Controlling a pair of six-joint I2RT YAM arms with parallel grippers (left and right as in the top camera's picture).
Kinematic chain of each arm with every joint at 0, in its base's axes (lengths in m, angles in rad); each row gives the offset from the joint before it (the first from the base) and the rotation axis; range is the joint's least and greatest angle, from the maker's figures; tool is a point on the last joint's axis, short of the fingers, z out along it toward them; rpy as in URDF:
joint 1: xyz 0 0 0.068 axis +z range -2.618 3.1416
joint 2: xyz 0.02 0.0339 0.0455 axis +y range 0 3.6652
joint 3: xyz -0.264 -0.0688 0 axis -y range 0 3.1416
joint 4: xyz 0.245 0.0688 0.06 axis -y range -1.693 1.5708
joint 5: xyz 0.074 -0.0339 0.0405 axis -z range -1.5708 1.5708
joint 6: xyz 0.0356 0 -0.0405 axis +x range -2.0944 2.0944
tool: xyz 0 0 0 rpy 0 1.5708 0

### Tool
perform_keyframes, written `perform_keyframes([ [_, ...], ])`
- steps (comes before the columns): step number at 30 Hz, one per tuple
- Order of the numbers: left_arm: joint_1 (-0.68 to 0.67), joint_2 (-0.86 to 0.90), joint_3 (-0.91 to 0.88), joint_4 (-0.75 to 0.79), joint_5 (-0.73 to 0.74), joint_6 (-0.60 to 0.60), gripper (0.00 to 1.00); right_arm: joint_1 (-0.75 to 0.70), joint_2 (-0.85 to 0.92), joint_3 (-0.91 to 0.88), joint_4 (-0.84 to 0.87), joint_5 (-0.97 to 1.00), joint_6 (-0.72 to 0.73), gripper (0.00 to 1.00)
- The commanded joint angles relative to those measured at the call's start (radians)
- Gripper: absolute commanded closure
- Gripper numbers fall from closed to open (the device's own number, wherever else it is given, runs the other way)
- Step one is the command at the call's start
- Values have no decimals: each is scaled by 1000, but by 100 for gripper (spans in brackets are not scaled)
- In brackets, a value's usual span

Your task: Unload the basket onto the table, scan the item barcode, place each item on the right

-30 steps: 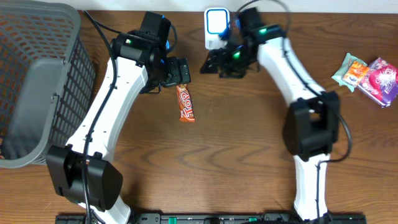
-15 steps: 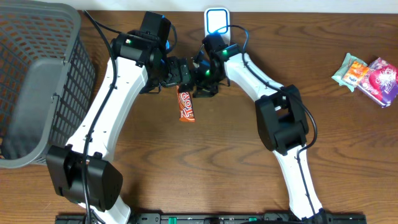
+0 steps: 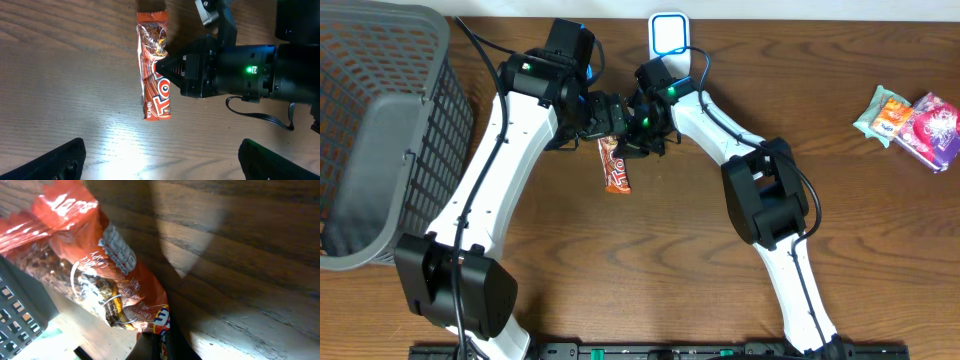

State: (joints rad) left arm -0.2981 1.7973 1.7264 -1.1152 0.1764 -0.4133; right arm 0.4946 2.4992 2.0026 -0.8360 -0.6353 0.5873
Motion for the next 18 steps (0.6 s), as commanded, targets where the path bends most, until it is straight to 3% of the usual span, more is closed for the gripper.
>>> perform_keyframes([
  [1,2,8,-7,-2,-13,16,2,-42,6,-3,-39,161,-65,99],
  [13,2,8,-7,-2,-13,16,2,-211,-229,0,-396,543,-299,99],
  [14,2,8,-7,-2,-13,16,2,-218,-238,0,-413,552,-309,97],
  [17,2,8,-7,-2,-13,16,2,-231,-250,0,-448,555,-331,68],
  [18,2,8,-7,-2,-13,16,2,-232,-250,0,-452,555,-331,66],
])
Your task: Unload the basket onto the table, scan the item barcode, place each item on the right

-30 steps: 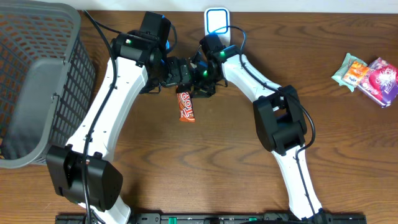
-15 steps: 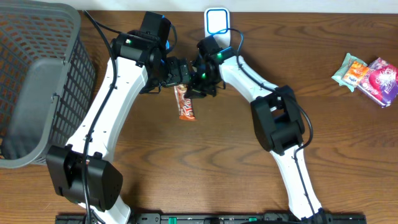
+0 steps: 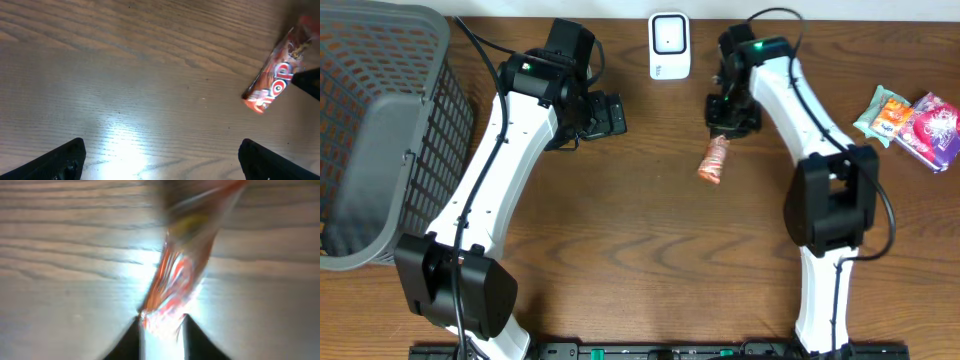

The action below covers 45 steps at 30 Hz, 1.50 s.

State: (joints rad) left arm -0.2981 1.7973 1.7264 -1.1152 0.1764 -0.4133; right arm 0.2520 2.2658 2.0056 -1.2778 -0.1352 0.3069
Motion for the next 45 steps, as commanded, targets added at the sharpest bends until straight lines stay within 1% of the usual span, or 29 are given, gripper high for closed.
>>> perform_keyframes([
  [1,2,8,-7,-2,-13,16,2,11,-16,-3,-14,55,-50,64],
  [3,2,8,-7,-2,-13,16,2,11,-11,-3,-15,55,-50,60],
  [4,2,8,-7,-2,-13,16,2,11,-10,-4,-15,56,-50,57],
  [5,2,8,-7,-2,-13,16,2,11,-9,-4,-16,56,-50,51],
  [6,2,8,-7,-2,-13,16,2,11,-7,-4,-17,59,-50,41],
  [8,2,8,-7,-2,-13,16,2,11,-5,-4,-27,82,-38,34],
  [10,2,8,-7,-2,-13,16,2,11,-3,-5,-58,168,22,29],
  [12,2,8,-7,-2,-13,16,2,9,-2,-6,-87,248,81,21],
  [14,2,8,-7,-2,-13,16,2,6,-2,-6,-100,284,109,17],
  [17,2,8,-7,-2,-13,16,2,2,3,-10,-95,284,140,17],
  [20,2,8,-7,-2,-13,16,2,1,17,-16,-71,283,181,19],
  [24,2,8,-7,-2,-13,16,2,11,42,-41,-2,283,201,22],
  [29,2,8,-7,-2,-13,16,2,21,62,-89,68,284,220,22],
  [31,2,8,-7,-2,-13,16,2,21,65,-110,89,283,232,25],
  [34,2,8,-7,-2,-13,16,2,21,65,-143,123,283,232,31],
  [35,2,8,-7,-2,-13,16,2,21,65,-152,132,282,232,35],
  [38,2,8,-7,-2,-13,16,2,21,65,-168,154,254,230,53],
  [39,2,8,-7,-2,-13,16,2,21,65,-169,159,240,227,57],
  [43,2,8,-7,-2,-13,16,2,23,65,-169,184,184,209,57],
  [45,2,8,-7,-2,-13,16,2,26,71,-169,187,187,209,53],
])
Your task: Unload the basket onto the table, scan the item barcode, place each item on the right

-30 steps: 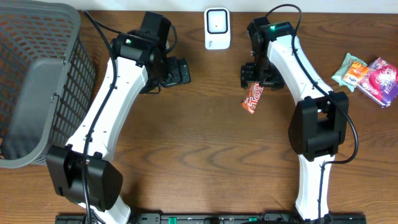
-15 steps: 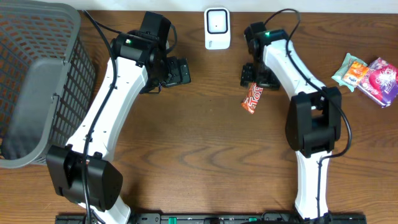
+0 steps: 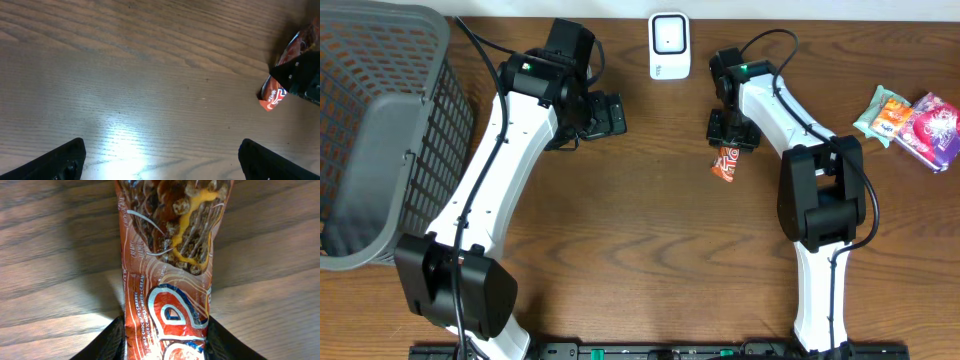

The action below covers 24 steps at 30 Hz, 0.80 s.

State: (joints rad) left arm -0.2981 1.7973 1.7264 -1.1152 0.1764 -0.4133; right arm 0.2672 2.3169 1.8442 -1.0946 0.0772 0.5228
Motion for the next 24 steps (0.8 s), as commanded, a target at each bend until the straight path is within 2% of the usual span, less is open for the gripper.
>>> perform_keyframes([
  [1,2,8,-7,-2,-13,16,2,10,26,-8,3,-23,-7,46],
  [3,2,8,-7,-2,-13,16,2,10,40,-8,1,-3,-8,26],
  [4,2,8,-7,-2,-13,16,2,8,47,-8,-1,13,-8,23],
  [6,2,8,-7,-2,-13,16,2,2,61,-8,2,28,-22,23],
  [8,2,8,-7,-2,-13,16,2,-3,76,-8,15,-10,-62,33],
  [9,2,8,-7,-2,-13,16,2,-4,85,-8,23,-31,-79,41],
  [11,2,8,-7,-2,-13,16,2,-5,92,-8,35,-73,-87,64],
  [13,2,8,-7,-2,-13,16,2,-5,92,-8,66,-144,-119,97],
  [17,2,8,-7,-2,-13,16,2,-4,87,19,119,-317,-234,99],
  [24,2,8,-7,-2,-13,16,2,-3,77,282,80,-323,-233,99],
])
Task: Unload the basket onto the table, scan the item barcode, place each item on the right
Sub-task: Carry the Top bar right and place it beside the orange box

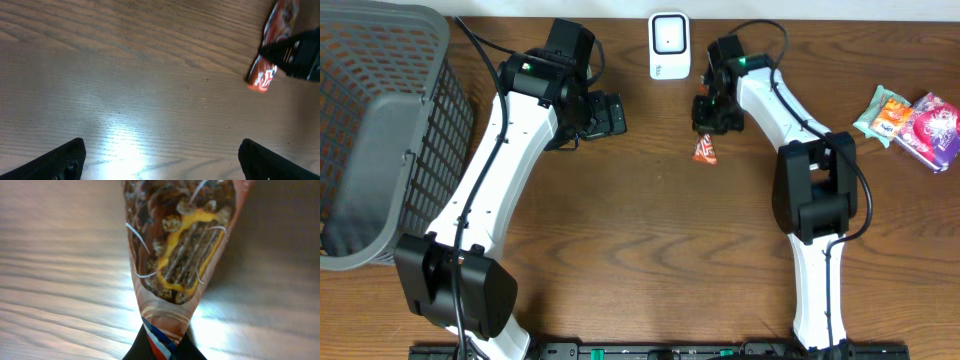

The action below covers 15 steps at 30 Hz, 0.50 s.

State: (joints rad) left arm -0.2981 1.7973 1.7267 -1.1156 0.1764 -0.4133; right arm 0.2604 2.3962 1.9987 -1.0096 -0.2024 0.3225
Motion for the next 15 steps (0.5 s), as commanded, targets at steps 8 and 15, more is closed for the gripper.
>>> perform_keyframes([
  [8,2,8,-7,-2,-13,16,2,20,-3,378,78,-37,-30,99],
  [15,2,8,-7,-2,-13,16,2,71,36,375,304,-28,-4,99],
])
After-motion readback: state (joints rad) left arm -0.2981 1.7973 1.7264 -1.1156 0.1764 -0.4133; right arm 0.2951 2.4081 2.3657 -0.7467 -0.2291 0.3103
